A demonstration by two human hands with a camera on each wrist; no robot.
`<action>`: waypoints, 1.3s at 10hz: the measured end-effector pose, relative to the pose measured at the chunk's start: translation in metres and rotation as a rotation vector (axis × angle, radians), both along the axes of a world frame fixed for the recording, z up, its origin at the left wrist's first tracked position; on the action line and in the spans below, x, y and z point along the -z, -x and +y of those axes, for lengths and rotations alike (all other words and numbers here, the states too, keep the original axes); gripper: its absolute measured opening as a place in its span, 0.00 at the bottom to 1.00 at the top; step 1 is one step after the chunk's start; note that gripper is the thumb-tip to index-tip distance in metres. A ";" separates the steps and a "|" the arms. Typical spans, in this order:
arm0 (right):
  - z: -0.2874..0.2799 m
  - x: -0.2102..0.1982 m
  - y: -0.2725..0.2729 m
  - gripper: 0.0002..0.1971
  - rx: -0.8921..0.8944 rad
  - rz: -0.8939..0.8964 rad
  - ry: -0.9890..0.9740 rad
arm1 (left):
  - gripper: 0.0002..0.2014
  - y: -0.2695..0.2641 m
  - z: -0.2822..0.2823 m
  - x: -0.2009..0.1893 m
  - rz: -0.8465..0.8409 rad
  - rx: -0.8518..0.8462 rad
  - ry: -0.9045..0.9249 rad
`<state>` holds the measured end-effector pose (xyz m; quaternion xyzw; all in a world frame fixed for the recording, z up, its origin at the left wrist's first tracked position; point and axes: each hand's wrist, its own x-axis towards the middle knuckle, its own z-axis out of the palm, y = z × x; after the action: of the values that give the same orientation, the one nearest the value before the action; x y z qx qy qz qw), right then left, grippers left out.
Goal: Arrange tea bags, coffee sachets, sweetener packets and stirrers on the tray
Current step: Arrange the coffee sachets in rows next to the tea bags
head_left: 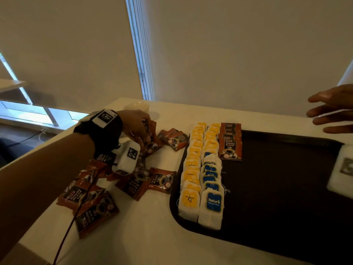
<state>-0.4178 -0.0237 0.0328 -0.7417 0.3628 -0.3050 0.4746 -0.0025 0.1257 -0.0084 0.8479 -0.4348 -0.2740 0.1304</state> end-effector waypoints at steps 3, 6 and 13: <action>0.000 0.005 -0.014 0.26 -0.116 0.009 -0.337 | 0.15 -0.011 0.015 -0.020 0.097 0.018 0.192; 0.030 -0.003 -0.052 0.24 -0.035 0.166 -0.090 | 0.22 0.026 0.003 -0.046 0.113 0.139 0.357; 0.073 0.014 -0.110 0.05 -0.077 -0.308 -0.282 | 0.30 0.125 -0.017 -0.022 0.934 0.405 0.631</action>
<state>-0.3077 0.0497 0.0193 -0.6259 0.2965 -0.3424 0.6349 -0.1275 0.1089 0.0138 0.4584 -0.5447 -0.4949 0.4983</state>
